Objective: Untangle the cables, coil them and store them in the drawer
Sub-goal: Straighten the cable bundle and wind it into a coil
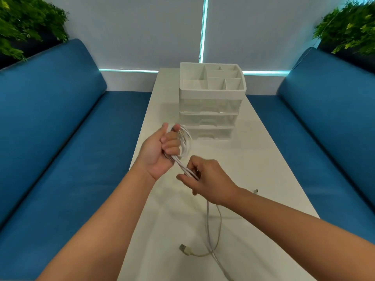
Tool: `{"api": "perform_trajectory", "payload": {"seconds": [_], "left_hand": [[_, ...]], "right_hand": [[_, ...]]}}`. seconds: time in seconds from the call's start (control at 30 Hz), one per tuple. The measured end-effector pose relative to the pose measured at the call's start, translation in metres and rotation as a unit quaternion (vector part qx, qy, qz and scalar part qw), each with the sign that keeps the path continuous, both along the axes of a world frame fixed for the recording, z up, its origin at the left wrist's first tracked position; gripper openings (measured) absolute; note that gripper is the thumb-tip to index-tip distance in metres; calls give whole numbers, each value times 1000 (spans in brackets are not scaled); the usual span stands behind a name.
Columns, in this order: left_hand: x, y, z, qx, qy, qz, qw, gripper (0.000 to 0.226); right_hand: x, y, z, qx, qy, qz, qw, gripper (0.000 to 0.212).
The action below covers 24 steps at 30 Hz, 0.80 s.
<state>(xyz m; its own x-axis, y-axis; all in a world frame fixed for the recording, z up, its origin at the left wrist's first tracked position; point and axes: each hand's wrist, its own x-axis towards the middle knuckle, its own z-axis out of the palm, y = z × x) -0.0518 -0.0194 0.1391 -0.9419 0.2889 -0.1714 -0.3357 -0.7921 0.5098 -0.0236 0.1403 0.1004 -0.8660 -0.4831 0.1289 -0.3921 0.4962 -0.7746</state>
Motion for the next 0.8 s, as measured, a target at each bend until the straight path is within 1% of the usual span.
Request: {"api": "perform_trajectory", "payload": {"seconds": [0.03, 0.07, 0.13, 0.2, 0.33, 0.4, 0.5, 0.6, 0.73, 0.8], "left_hand": [[-2, -5, 4, -1, 11, 4, 1000, 43], [-3, -10, 8, -11, 23, 2, 1000, 43], [-3, -15, 15, -48, 38, -14, 998, 41], [0, -16, 17, -68, 41, -29, 996, 41], [2, -20, 18, -85, 46, -41, 994, 35], [2, -23, 19, -92, 43, -45, 994, 33], [3, -24, 20, -107, 48, -58, 991, 35], [4, -25, 21, -148, 62, -86, 983, 38], [9, -18, 20, -251, 86, -126, 956, 40], [13, -12, 18, -312, 104, -136, 935, 43]], "right_hand": [[1, 2, -5, 26, -32, 20, 999, 28], [1, 4, -11, 34, -73, 38, 996, 29], [-2, 9, -18, 19, -148, 64, 987, 32], [-9, 16, -14, 18, -180, 80, 980, 39], [-26, 32, 0, -65, -267, 97, 956, 38], [-35, 38, 6, -70, -292, 121, 946, 34], [-47, 45, 13, -14, -279, 145, 949, 29], [-56, 50, 16, 64, -269, 156, 948, 30], [-62, 42, 15, 202, -209, 130, 948, 42], [-66, 36, 15, 224, -154, 84, 959, 50]]}}
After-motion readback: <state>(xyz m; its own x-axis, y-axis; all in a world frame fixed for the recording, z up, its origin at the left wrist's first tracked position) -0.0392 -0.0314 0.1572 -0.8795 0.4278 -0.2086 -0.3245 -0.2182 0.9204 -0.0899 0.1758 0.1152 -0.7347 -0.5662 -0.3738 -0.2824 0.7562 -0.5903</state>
